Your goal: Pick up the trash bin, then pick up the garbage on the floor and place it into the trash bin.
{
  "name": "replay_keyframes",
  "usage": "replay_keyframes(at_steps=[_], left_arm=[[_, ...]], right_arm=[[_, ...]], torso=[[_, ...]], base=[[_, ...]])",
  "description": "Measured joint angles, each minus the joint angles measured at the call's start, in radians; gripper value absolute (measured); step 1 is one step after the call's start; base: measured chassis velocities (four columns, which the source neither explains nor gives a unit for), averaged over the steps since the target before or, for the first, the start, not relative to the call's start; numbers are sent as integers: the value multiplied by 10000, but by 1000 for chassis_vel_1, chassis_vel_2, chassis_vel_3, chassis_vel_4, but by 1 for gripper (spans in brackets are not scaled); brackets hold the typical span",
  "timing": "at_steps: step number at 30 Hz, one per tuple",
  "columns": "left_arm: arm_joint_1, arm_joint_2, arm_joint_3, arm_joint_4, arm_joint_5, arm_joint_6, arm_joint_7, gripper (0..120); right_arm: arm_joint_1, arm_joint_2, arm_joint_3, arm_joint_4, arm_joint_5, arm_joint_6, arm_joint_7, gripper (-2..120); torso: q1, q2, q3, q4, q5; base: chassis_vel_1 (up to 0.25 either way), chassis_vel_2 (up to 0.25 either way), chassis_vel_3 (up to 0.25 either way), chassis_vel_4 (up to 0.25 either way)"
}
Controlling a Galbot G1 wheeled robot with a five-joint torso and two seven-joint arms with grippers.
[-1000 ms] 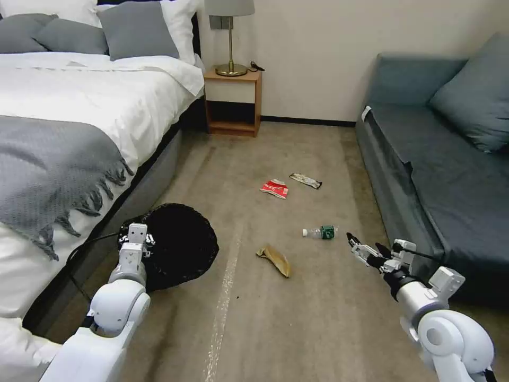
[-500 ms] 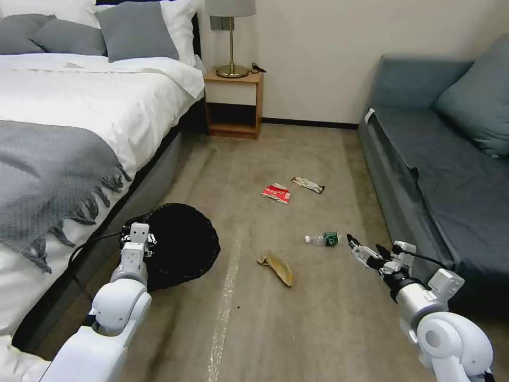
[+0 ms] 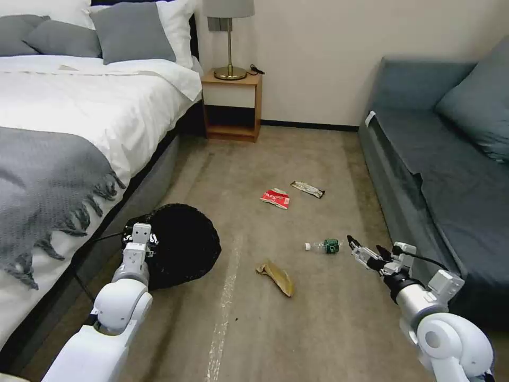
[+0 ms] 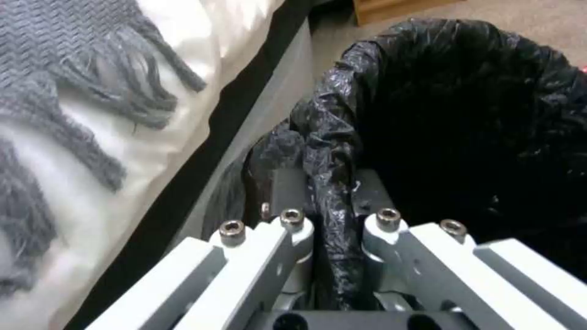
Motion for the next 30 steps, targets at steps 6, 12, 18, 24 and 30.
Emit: replay_keyframes(at_steps=[6, 12, 18, 24, 30], left_arm=[[11, -28, 34, 20, 31, -13, 12, 4], [28, -4, 71, -4, 2, 12, 17, 4], [49, 21, 74, 17, 12, -3, 43, 4], [54, 43, 103, 35, 73, -39, 81, 4], [19, 34, 128, 122, 91, -118, 109, 4]], right_arm=[[41, -49, 0, -93, 0, 23, -38, 100], [102, -71, -8, -140, 1, 35, -47, 100], [87, -30, -23, -187, -43, 60, -87, 100], [74, 6, -15, -198, -66, 105, -113, 100], [45, 38, 46, -190, -68, 133, -136, 100]], torso=[[0, 1, 0, 1, 0], [0, 0, 0, 1, 0], [0, 0, 0, 1, 0], [0, 0, 0, 1, 0], [0, 0, 0, 1, -1]], base=[[-55, 71, 67, -64], [-65, 60, 64, -63], [-73, 60, 76, -57], [-56, 61, 64, -53], [-43, 61, 62, -62]])
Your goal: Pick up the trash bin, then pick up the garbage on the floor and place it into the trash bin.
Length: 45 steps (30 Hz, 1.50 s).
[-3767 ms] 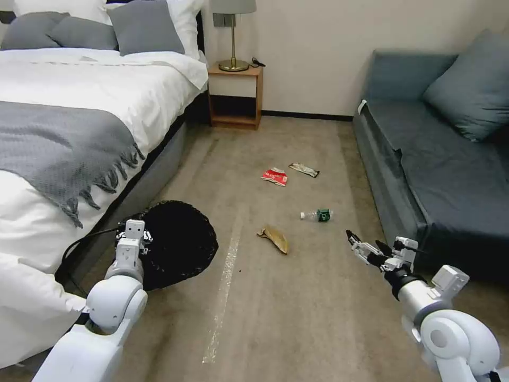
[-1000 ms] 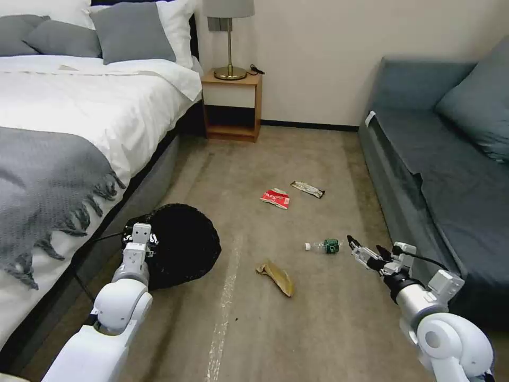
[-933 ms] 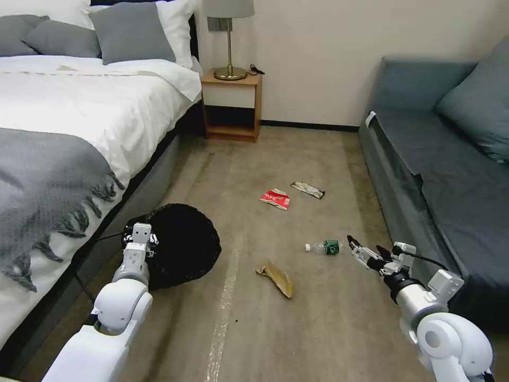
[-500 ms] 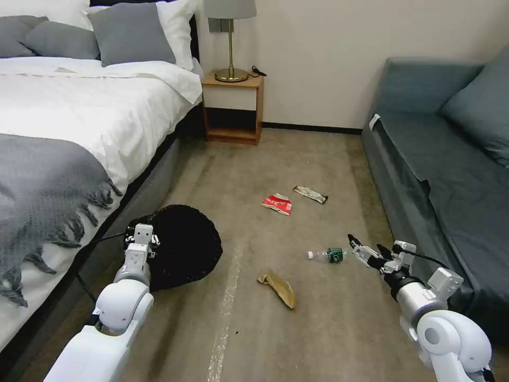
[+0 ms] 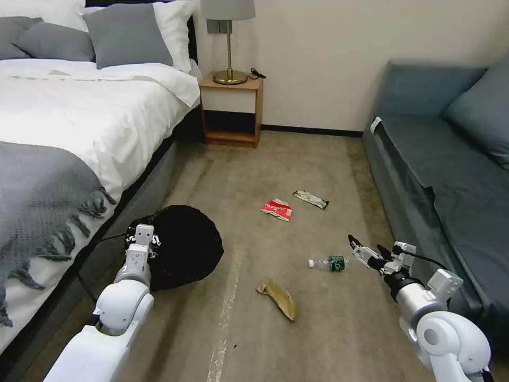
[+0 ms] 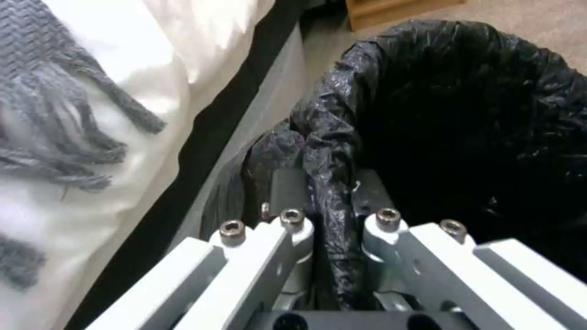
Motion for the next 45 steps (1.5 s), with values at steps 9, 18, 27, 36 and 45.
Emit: replay_keyframes(at_steps=[9, 18, 27, 36, 45], left_arm=[[50, -26, -9, 24, 243, -114, 80, 4], [107, -30, -111, 94, 318, -253, 124, 4], [38, -87, -13, 197, 487, -312, 133, 4], [-1, -78, -12, 273, 599, -426, 157, 4], [44, -84, -86, 350, 624, -594, 225, 4]], right_arm=[[-74, 100, -18, -8, -185, 42, -83, 100], [-78, 96, -29, -25, -209, 56, -93, 100], [-122, 123, -23, -78, -261, 95, -140, 100], [-208, 160, -19, -125, -376, 85, -253, 100], [-303, 126, -194, -191, -627, -108, -395, 100]], torso=[[-1, 0, 0, 0, 1], [0, 0, 0, 0, 1], [0, 0, 0, -1, 0], [0, 0, 0, 0, 0], [0, 0, 0, 1, 0]], base=[[-61, 73, 69, -68], [-70, 61, 67, -55], [-62, 57, 55, -59], [-66, 62, 71, -68], [-68, 67, 68, -55]])
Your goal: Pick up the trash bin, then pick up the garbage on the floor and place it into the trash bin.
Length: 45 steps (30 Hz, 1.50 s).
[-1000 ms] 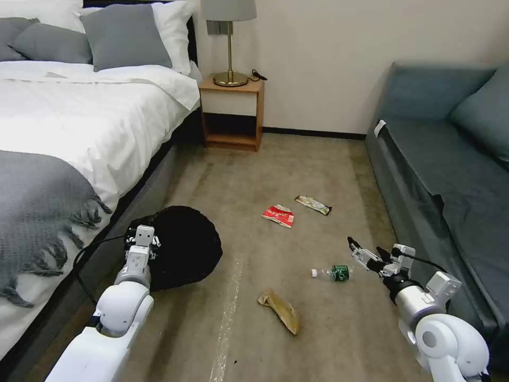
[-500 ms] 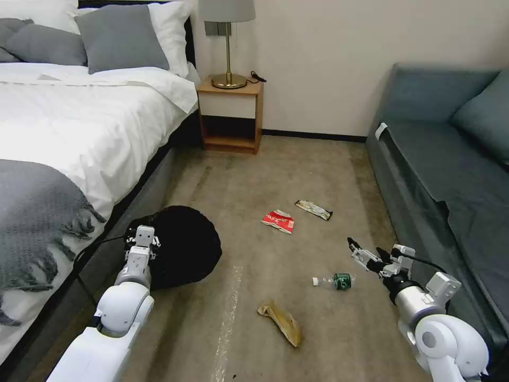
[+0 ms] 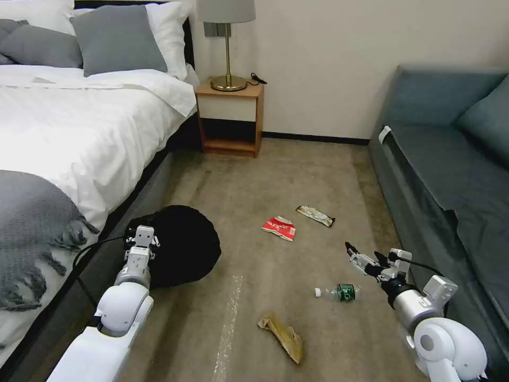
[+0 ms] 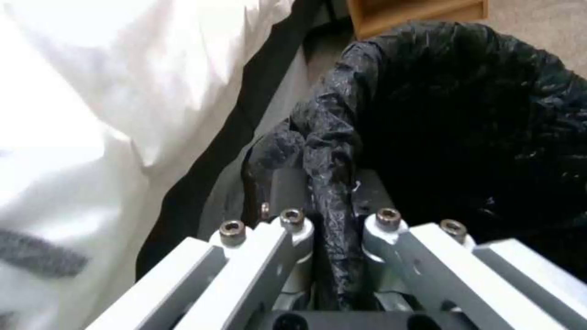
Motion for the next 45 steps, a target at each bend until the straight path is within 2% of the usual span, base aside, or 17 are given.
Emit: replay_keyframes(at_steps=[6, 13, 23, 30, 32, 34, 45], left_arm=[[-151, -5, -195, 0, -66, -74, 114, 4], [-194, -11, -438, 239, -150, -310, 380, 4], [-301, -64, -380, 682, -49, -780, 795, 4], [-420, -87, -314, 1069, 30, -1308, 1354, 4], [-431, -88, -309, 1106, 25, -1320, 1372, 4], [-446, -108, -284, 1235, 21, -1330, 1396, 4], [-301, -342, -296, 1355, 60, -1349, 1395, 4]], right_arm=[[7, -97, -288, -164, -308, -129, -106, 100], [186, -348, -601, -365, -364, -825, -416, 100], [550, -1518, -1276, -1101, -788, -1708, -903, 100], [751, -3488, -3205, -1730, -1872, -1647, -1311, 100], [776, -3611, -3419, -1754, -1934, -1629, -1343, 100], [984, -3949, -4366, -1920, -2135, -1550, -1428, 100], [1931, -3985, -6384, -2435, -2430, -1512, -1611, 100]], torso=[[0, -1, 0, -1, 1], [0, 0, 0, 0, 0], [0, 0, 0, -1, 0], [0, 0, 0, -2, -1], [0, 0, 0, -2, -1], [0, 0, 0, 0, 0], [0, 0, 0, 0, 0]], base=[[-62, 55, 51, -52], [-29, 23, 27, -28], [0, 0, 0, 0], [0, 0, 0, 0], [0, 0, 0, 0], [0, 0, 0, 0], [0, 0, 0, 0]])
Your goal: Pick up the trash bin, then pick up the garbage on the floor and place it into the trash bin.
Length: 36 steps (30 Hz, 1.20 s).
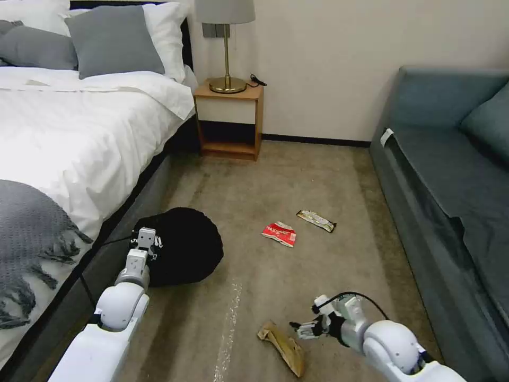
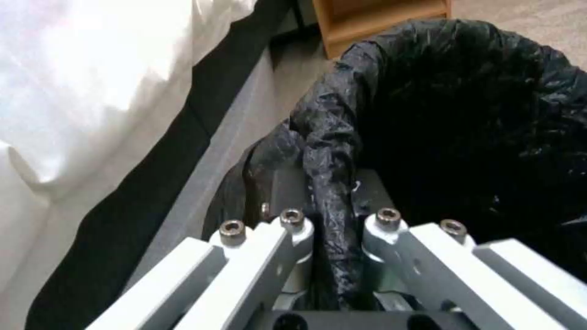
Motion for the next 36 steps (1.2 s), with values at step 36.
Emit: replay_keyframes(at_steps=[36], left_arm=[[361, -184, 263, -412, 169, -163, 119, 4]], right_arm=[[10, 586, -1044, -1701, -2330, 451, -357, 88]], torso=[[0, 0, 0, -1, 0]], base=[[0, 0, 0, 0]])
